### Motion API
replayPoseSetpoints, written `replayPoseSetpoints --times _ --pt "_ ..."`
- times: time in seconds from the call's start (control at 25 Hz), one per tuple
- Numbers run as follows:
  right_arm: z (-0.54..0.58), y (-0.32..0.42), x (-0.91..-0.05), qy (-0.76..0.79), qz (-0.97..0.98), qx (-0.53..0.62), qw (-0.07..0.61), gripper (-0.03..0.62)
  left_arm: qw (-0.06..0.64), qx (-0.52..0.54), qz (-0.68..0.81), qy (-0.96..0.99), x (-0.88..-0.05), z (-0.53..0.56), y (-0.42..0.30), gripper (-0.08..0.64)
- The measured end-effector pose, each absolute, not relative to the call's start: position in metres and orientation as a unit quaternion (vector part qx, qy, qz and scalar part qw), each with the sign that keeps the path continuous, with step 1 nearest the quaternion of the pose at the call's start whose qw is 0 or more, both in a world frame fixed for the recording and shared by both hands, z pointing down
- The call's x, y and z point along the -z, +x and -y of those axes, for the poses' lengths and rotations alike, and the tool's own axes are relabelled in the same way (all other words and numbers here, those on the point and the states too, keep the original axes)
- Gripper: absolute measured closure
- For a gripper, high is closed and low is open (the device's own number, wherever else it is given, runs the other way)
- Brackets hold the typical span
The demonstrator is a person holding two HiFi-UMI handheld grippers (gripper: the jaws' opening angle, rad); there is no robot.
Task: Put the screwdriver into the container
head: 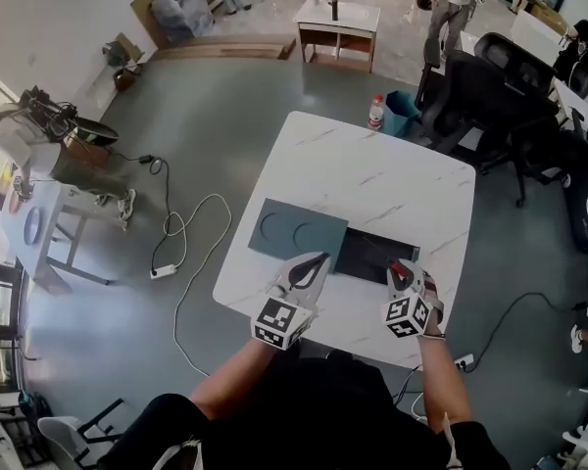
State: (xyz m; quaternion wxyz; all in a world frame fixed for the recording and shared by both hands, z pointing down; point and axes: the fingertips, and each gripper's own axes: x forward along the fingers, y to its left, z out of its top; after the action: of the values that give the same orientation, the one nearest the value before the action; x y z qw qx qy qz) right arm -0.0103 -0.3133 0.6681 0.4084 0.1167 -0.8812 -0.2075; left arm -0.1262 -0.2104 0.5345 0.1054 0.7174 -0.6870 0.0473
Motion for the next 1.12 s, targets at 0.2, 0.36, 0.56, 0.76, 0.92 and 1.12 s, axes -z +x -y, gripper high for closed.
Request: replayPoseSetpoints --times 0.2,0.36,0.56,0.76,0.92,1.12 --pt "0.312 -0.022 -0.693 0.062 0.85 0.25 0.46 0.497 0.11 -0.047 0.699 0.705 -0.538 0.209 -0.131 0.552" --pt "0.311 -0.03 -0.716 0.02 0.825 0.267 0.497 0.497 0.117 -0.044 0.703 0.701 -0.542 0.207 -0.136 0.552" --pt "0.314 -0.03 -0.739 -0.031 0.793 0.274 0.544 0.497 0.12 -0.043 0.706 0.696 -0.543 0.205 -0.143 0.552" --pt "0.315 -0.032 -0.754 -0.07 0.776 0.267 0.567 0.497 0.123 -0.042 0.71 0.692 -0.545 0.207 -0.15 0.552" --pt "0.315 -0.036 -0.761 -0.087 0.761 0.273 0.582 0.497 0.123 -0.042 0.719 0.683 -0.548 0.204 -0.157 0.552" --pt "0.312 -0.039 -0.763 -0.106 0.757 0.256 0.591 0.495 0.124 -0.04 0.724 0.677 -0.547 0.203 -0.162 0.552"
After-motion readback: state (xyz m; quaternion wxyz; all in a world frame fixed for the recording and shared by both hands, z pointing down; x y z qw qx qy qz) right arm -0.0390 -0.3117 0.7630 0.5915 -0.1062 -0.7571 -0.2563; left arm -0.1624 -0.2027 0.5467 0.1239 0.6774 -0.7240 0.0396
